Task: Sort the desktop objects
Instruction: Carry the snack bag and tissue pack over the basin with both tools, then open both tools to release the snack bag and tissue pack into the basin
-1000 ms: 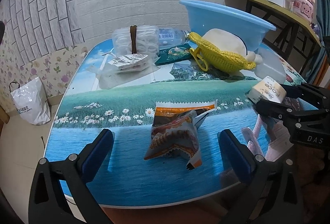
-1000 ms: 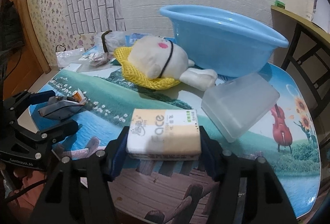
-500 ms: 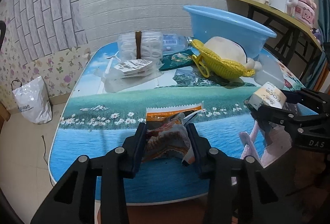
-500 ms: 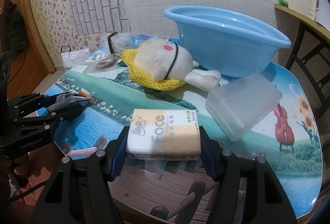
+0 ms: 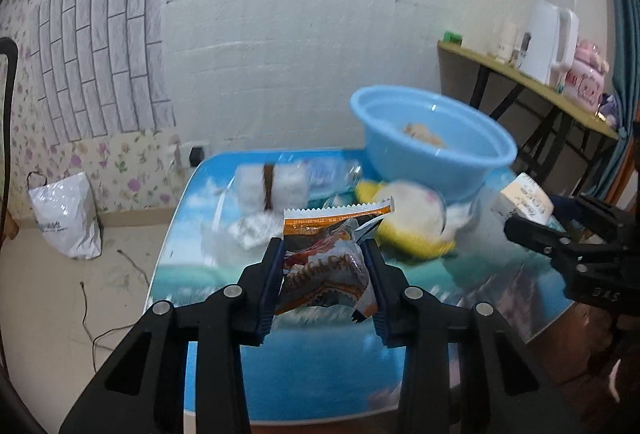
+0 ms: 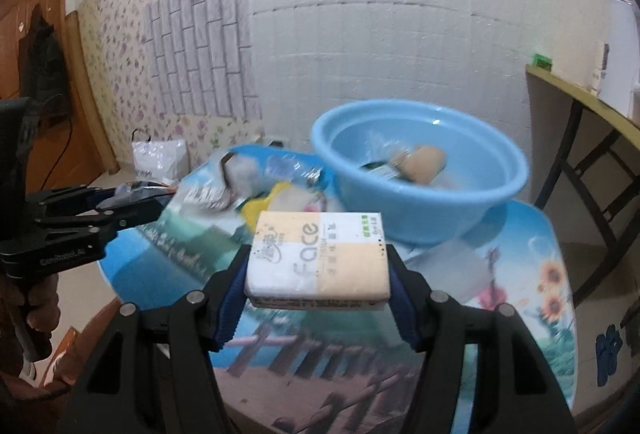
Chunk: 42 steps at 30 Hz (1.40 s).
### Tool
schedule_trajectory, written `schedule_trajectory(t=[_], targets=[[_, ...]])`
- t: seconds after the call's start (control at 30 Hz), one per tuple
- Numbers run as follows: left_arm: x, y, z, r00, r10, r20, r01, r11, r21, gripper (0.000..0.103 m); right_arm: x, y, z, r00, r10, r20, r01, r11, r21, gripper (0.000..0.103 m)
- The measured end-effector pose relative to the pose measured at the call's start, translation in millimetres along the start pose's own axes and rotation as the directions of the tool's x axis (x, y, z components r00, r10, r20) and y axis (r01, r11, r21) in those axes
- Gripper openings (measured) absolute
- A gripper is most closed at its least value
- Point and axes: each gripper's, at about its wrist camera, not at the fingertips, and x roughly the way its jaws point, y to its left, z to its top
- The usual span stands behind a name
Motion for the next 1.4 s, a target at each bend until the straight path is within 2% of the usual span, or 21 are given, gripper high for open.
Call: schedule_trajectory(t=[0.2, 0.37, 0.6, 0.9, 1.07, 1.4], targets=[[11.1, -20.6, 31.6, 0.999, -0.041, 0.027, 0.041, 0.999, 0.002, 0.038, 6.6, -31.6, 19.3, 0.999, -0.034, 0.016, 0.033, 0.998, 0.053, 0.062], [31.3, -44.2, 52.9, 0.997, -0.071, 0.024, 0.069, 0.996, 0.052, 0.038, 13.9, -55.5, 32.5, 0.998, -0.051, 0.025, 0.049, 0.997, 0.055, 0.062], [66.3, -72.9, 74.8, 0.994, -0.111, 0.002, 0.111, 0.991, 0.072, 0.038, 29.4, -87.6, 47.4, 0.998, -0.064, 0.022, 0.063, 0.997, 0.053, 0.062], [107.6, -109.3, 87.6, 0.990, -0.134, -0.051, 0.140, 0.981, 0.136, 0.038, 51.0, -109.7, 44.3, 0.998, -0.056, 0.005, 0.055, 0.995, 0.077, 0.062], [117.8, -115.8, 87.0, 0.990, -0.130, -0.063, 0.138, 0.980, 0.147, 0.039, 54.6, -112.5, 41.3, 0.999, -0.048, 0.013, 0.047, 0.996, 0.081, 0.062], [115.6, -119.5, 84.4, 0.990, -0.121, -0.066, 0.130, 0.979, 0.156, 0.053, 55.2, -111.6, 41.7, 0.998, -0.055, 0.026, 0.052, 0.993, 0.107, 0.062]])
